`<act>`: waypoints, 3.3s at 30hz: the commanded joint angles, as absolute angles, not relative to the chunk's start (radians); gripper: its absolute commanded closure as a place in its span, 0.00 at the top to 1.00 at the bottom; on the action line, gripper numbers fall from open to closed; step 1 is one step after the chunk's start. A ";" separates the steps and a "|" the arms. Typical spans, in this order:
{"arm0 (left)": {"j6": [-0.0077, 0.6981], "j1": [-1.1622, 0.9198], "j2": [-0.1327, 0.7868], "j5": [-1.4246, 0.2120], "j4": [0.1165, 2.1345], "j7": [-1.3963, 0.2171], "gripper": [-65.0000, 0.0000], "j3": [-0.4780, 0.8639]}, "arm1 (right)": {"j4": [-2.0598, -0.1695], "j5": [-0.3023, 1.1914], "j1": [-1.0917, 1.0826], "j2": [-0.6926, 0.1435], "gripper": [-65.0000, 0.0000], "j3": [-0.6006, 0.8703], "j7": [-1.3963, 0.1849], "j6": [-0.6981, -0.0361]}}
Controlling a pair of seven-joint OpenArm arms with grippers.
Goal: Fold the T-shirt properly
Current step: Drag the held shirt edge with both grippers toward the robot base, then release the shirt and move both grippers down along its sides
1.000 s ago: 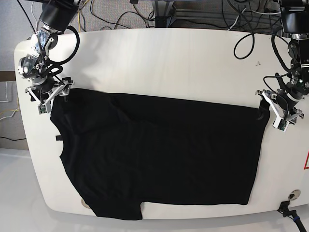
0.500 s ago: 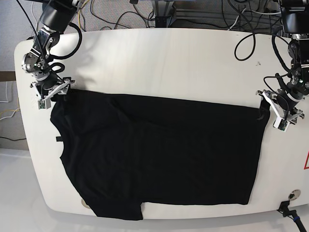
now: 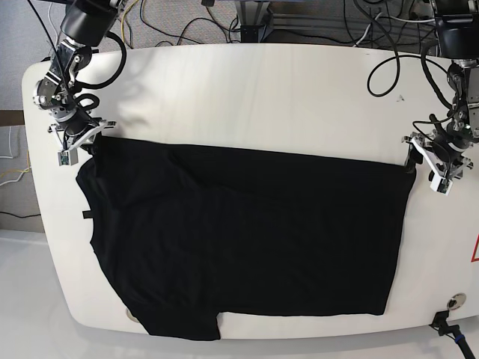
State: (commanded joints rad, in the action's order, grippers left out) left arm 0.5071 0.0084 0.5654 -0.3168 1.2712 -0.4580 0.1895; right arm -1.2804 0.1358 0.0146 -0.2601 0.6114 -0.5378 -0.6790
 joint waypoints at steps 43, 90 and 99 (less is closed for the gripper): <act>0.513 -0.255 0.532 -0.315 1.374 -0.481 0.07 0.302 | -1.532 0.243 0.352 -0.254 0.00 0.611 -0.611 -0.676; 0.619 -0.743 0.467 -0.314 1.738 -0.616 0.62 0.641 | -1.707 0.243 0.619 -0.257 0.56 0.653 -0.611 -0.679; 0.619 -0.521 0.470 -0.312 1.804 -0.634 0.62 0.653 | -1.879 0.243 0.493 -0.262 0.57 0.650 -0.745 -0.679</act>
